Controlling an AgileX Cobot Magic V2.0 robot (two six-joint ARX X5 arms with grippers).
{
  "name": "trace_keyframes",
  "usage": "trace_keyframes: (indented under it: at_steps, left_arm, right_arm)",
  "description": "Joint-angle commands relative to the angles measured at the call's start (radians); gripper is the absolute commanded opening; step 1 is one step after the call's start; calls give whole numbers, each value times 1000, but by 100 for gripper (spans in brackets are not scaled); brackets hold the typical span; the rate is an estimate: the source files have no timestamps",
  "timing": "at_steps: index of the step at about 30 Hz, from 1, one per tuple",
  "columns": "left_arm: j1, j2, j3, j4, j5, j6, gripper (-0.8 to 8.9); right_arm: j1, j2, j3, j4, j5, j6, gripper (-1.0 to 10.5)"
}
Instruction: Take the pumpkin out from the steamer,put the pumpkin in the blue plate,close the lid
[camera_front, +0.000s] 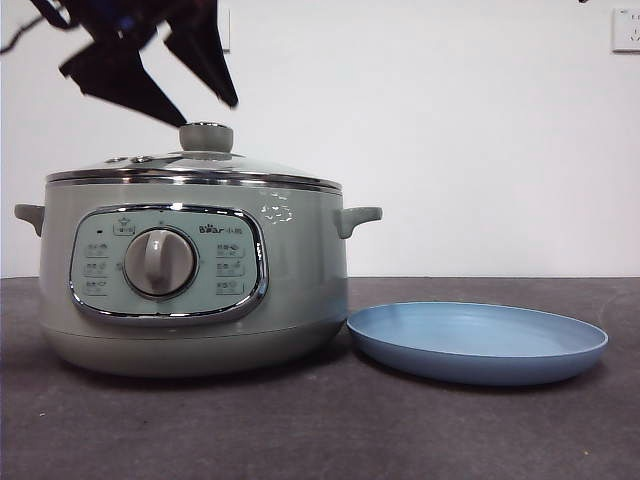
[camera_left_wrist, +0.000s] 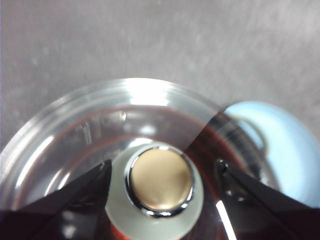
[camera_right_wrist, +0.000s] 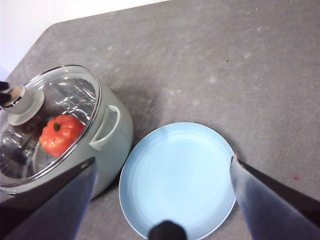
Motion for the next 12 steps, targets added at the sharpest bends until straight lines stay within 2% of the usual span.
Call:
trace_keyframes:
  at_steps: [1,12]
  left_arm:
    - [-14,30,1,8,-6,20,345]
    - [-34,46,1,11,-53,50,321]
  right_arm:
    - [2,0,2,5,-1,-8,441]
    - [2,0,2,3,-1,-8,441]
